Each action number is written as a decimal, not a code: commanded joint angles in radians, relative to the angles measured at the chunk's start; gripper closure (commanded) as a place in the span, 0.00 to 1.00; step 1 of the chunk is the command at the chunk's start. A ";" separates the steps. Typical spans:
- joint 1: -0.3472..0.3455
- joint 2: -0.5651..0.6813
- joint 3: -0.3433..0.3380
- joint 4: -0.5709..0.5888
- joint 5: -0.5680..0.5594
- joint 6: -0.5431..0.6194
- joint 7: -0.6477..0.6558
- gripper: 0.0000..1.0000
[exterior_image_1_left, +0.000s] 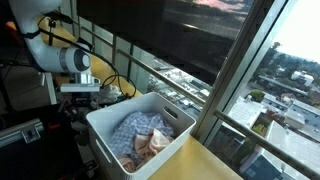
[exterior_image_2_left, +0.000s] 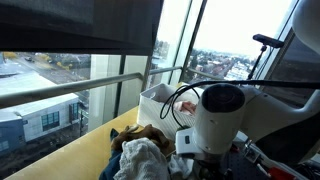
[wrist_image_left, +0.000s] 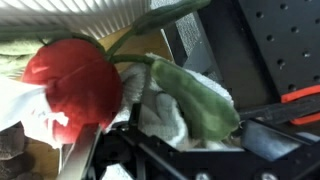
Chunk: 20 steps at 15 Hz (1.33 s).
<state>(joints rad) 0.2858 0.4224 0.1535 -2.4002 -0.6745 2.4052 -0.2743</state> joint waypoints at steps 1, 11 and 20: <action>-0.016 0.075 -0.001 0.095 -0.035 -0.041 -0.057 0.00; -0.037 0.185 -0.006 0.286 -0.044 -0.226 -0.201 0.00; -0.063 0.114 0.034 0.264 0.040 -0.328 -0.187 0.79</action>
<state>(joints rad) 0.2389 0.6185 0.1530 -2.0886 -0.6770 2.1359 -0.4639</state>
